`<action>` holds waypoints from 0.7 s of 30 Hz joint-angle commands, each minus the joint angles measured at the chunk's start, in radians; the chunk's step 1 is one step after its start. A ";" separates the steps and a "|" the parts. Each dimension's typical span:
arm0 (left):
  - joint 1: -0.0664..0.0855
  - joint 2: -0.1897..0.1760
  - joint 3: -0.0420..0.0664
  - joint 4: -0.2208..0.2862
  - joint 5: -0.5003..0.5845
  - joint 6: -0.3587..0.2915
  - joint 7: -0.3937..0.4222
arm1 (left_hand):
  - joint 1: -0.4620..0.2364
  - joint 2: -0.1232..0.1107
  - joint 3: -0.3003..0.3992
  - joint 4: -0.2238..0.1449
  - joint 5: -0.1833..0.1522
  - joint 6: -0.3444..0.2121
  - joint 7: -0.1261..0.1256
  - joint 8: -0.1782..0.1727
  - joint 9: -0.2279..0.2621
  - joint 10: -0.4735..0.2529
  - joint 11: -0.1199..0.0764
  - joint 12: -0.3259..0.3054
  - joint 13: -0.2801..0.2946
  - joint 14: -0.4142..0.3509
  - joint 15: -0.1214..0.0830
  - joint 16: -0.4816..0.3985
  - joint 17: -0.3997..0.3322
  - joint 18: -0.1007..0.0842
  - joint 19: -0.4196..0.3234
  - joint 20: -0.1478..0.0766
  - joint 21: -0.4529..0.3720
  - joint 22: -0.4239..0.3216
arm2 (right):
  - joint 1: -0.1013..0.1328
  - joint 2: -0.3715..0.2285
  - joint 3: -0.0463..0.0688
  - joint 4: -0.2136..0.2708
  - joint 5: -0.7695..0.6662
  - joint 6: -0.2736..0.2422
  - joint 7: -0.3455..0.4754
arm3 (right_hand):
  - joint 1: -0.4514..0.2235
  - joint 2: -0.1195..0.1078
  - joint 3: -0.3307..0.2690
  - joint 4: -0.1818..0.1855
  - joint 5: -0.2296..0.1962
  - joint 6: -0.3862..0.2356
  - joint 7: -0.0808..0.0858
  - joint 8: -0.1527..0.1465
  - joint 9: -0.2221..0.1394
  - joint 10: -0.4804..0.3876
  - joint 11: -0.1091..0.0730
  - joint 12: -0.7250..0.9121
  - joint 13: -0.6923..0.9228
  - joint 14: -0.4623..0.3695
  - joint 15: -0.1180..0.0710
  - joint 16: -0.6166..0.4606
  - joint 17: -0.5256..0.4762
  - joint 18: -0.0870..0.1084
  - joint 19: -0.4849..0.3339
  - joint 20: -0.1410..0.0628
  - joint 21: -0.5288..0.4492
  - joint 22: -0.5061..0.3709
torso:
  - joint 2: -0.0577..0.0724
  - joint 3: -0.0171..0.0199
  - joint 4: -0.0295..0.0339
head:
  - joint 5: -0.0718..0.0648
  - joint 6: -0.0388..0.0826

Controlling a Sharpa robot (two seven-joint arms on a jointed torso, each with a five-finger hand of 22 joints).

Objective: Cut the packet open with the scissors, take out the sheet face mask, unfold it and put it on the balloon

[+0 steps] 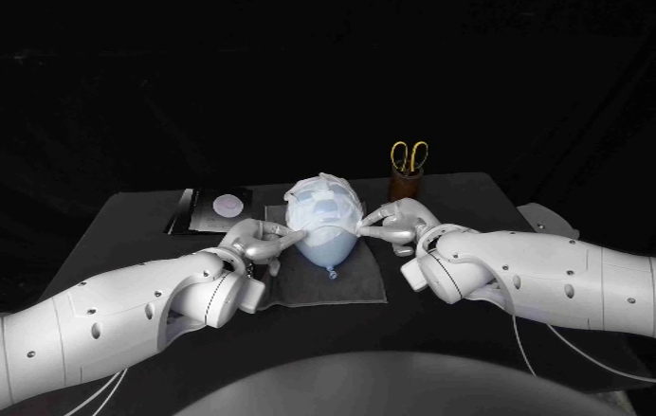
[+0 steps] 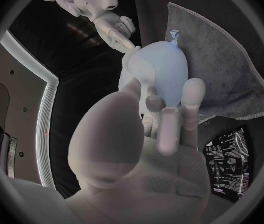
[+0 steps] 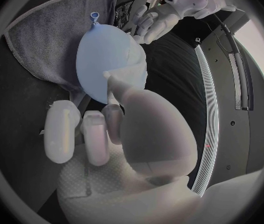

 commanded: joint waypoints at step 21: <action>0.003 0.029 0.005 -0.032 -0.039 -0.040 -0.070 | -0.024 0.020 -0.028 -0.002 -0.004 0.027 -0.011 0.017 -0.001 0.031 -0.011 0.019 0.036 0.017 -0.006 0.005 0.023 -0.008 0.020 -0.004 0.023 0.028 | 0.001 -0.040 0.002 0.014 -0.077 0.023 -0.074 | -0.075 -0.019 0.071 -0.026 0.001 -0.010 -0.006 0.037 0.054 0.044 -0.030 -0.008 0.090 0.109 -0.017 0.006 0.263 -0.012 0.052 -0.010 0.009 0.198 | -0.001 -0.0017 -0.0009 | -0.005 0.000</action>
